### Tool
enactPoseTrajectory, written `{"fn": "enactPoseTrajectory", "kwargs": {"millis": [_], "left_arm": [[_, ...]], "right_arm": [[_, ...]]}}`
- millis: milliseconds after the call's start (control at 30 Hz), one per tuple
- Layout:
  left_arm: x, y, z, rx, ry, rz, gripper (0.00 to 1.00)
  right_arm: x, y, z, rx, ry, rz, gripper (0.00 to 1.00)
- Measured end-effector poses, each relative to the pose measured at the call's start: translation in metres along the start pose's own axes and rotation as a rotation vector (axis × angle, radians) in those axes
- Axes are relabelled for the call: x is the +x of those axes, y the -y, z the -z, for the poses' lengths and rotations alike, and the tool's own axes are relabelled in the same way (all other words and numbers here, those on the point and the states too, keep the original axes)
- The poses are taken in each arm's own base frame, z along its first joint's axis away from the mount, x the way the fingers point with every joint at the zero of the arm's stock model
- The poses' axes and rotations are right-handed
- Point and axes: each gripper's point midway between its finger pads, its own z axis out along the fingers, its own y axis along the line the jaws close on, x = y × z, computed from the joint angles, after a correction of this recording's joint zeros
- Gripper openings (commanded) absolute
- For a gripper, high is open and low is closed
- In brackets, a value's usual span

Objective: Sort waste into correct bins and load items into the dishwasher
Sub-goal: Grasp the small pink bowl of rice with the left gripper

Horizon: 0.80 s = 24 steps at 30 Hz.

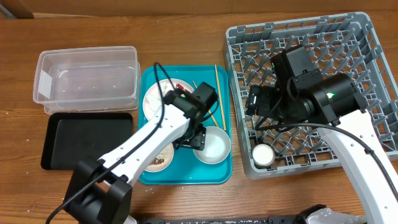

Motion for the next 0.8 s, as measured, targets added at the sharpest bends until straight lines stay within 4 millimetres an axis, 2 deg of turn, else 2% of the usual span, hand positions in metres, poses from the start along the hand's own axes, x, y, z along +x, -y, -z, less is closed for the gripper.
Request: {"fn": "enactPoseTrajectory", "kwargs": {"millis": [100,133,167,233,267,333,533,667,800], "left_arm": [[-0.004,-0.008,-0.005,-0.019,0.011,0.076,0.68],[-0.006,-0.009,-0.009,-0.02,0.023,0.096,0.57],[0.0,-0.014,-0.027,-0.037,0.013,0.133,0.5],[0.002,-0.016,-0.038,-0.039,0.012,0.161,0.36],[0.006,-0.018,-0.047,-0.047,0.006,0.166,0.21],[0.016,-0.023,-0.058,-0.071,-0.031,0.187,0.04],[0.018,-0.028,-0.058,-0.062,-0.059,0.226,0.04],[0.009,-0.035,-0.033,0.062,-0.092,0.272,0.04],[-0.01,-0.071,0.013,0.295,-0.007,0.376,0.04]], "right_arm": [[0.0,0.0,0.0,0.0,0.0,0.0,0.91],[0.0,0.0,0.0,0.0,0.0,0.0,0.91],[0.0,0.0,0.0,0.0,0.0,0.0,0.91],[0.0,0.0,0.0,0.001,0.0,0.0,0.91],[0.0,0.0,0.0,0.0,0.0,0.0,0.91],[0.0,0.0,0.0,0.0,0.0,0.0,0.91],[0.0,0.0,0.0,0.0,0.0,0.0,0.91],[0.0,0.0,0.0,0.0,0.0,0.0,0.91],[0.0,0.0,0.0,0.0,0.0,0.0,0.91]]}}
